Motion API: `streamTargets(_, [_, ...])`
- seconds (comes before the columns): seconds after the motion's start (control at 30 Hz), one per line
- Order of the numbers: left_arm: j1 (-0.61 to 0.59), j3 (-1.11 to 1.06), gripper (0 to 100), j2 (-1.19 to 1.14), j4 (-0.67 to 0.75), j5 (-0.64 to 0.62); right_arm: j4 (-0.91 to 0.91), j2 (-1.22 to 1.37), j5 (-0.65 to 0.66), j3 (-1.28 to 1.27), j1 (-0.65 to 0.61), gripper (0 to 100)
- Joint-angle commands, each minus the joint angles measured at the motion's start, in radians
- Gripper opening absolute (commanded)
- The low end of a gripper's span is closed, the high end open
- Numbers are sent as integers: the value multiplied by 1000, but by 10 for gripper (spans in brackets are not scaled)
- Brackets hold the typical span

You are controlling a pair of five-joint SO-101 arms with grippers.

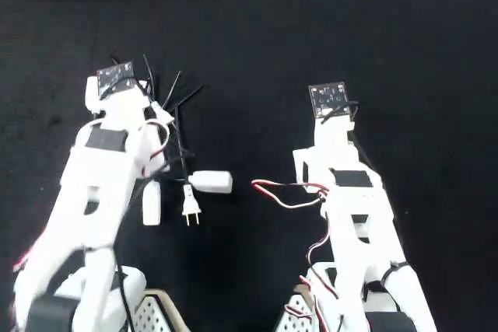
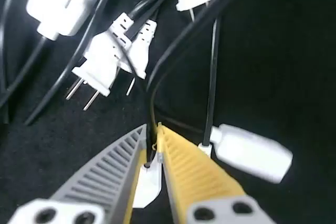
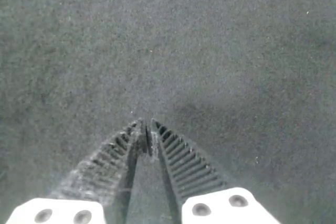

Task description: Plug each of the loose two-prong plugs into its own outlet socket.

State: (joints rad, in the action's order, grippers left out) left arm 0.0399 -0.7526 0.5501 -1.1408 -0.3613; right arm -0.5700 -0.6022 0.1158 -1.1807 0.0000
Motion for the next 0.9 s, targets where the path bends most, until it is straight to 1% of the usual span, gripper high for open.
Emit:
streamTargets(0.0, [-10, -99, 30, 170, -2, 17, 15, -28, 3, 4, 18, 13])
streamTargets(0.13, [-94, -148, 30, 255, 14, 20, 15, -28, 3, 4, 18, 13])
streamTargets(0.27, [-182, -194, 31, 284, 14, 34, 15, -28, 3, 4, 18, 13])
streamTargets(0.5, [-334, -271, 34, 287, 14, 229, 15, -28, 3, 4, 18, 13])
streamTargets(0.57, [-383, -291, 34, 282, 14, 310, 15, -28, 3, 4, 18, 13])
streamTargets(0.6, [-406, -308, 37, 282, 14, 371, 15, -28, 3, 4, 18, 13])
streamTargets(0.67, [-444, -346, 73, 281, 14, 470, 15, -28, 3, 4, 18, 13])
streamTargets(0.87, [-559, -437, 229, 288, 12, 601, 15, -28, 3, 4, 17, 13])
